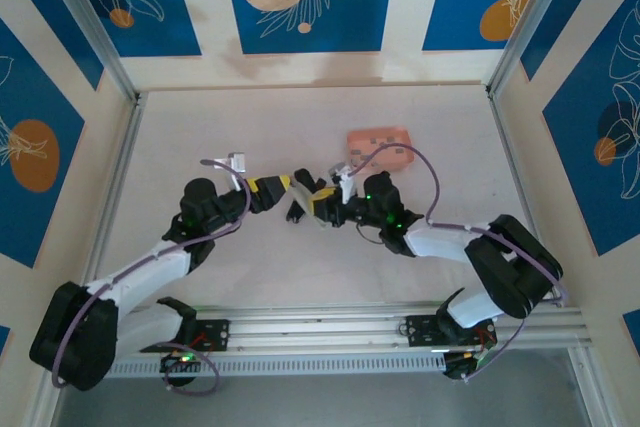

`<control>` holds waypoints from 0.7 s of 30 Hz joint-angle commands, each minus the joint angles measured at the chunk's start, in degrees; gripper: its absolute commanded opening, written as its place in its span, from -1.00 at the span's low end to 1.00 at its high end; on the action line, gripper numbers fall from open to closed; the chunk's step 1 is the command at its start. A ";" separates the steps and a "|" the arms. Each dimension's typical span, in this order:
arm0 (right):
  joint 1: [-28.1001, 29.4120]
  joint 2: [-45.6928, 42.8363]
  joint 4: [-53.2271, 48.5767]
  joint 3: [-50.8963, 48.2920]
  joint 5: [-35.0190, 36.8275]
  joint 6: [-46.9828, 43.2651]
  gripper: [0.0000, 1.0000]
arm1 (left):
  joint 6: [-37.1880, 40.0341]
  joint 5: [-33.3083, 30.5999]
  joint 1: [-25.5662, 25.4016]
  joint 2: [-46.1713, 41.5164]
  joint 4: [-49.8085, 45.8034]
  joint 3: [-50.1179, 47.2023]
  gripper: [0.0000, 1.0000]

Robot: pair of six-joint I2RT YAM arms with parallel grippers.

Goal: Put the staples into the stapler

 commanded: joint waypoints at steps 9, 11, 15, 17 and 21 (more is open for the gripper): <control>-2.21 -2.85 1.67 3.11 -12.24 -3.79 -1.00 | -1.43 5.31 -1.25 7.10 7.96 1.11 0.60; -2.03 -2.90 2.53 3.02 -12.00 -3.29 -1.00 | -2.23 5.75 -1.33 9.03 8.95 1.33 0.55; -2.03 -3.23 3.96 2.32 -11.56 -2.38 -1.00 | -3.21 6.29 -1.33 11.27 10.42 1.31 0.49; -2.16 -3.42 3.87 2.08 -11.82 -2.69 -1.00 | -3.14 7.06 -1.34 11.47 11.80 1.12 0.50; -4.46 -3.34 3.74 1.66 -16.52 -3.39 -1.00 | 0.19 10.33 -1.33 10.95 17.97 -0.43 0.53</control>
